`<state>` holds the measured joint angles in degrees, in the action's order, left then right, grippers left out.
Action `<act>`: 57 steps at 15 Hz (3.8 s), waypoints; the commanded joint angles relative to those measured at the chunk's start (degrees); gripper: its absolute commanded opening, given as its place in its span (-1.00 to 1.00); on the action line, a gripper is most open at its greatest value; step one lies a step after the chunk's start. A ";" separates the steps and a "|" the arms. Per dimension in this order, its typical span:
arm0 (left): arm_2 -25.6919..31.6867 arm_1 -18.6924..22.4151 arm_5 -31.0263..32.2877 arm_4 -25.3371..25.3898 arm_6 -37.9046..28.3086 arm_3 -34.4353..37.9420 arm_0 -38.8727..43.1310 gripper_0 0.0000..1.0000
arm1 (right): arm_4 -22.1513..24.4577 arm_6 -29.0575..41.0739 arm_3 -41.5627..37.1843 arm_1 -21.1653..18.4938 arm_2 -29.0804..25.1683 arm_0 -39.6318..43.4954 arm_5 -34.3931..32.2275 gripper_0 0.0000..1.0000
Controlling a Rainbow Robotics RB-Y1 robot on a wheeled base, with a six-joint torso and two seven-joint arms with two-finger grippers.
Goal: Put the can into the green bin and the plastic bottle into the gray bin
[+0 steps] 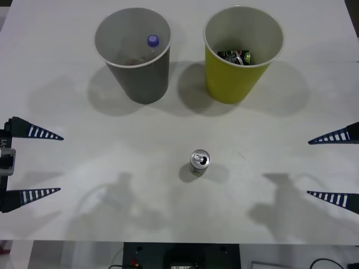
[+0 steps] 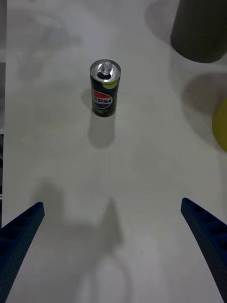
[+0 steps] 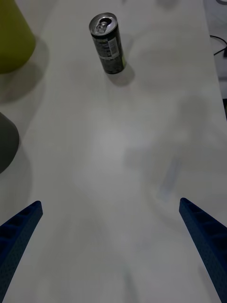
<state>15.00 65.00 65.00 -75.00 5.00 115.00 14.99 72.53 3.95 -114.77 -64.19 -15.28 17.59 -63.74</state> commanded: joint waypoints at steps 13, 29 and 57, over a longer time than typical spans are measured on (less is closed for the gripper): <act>0.00 0.00 0.00 0.00 0.00 0.00 0.01 1.00 | -7.67 -19.68 10.01 7.41 11.33 -3.08 3.88 1.00; 0.00 0.00 0.00 0.00 0.00 0.00 0.01 1.00 | -7.75 -28.74 36.64 24.90 20.99 -21.01 -4.99 1.00; 0.00 0.00 0.00 0.00 0.00 0.00 0.01 1.00 | -9.25 -33.04 52.64 41.25 30.57 -33.85 2.30 1.00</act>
<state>15.00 65.00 65.00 -75.00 5.00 115.00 15.00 63.28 -29.09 -62.12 -23.18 14.99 -16.14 -61.81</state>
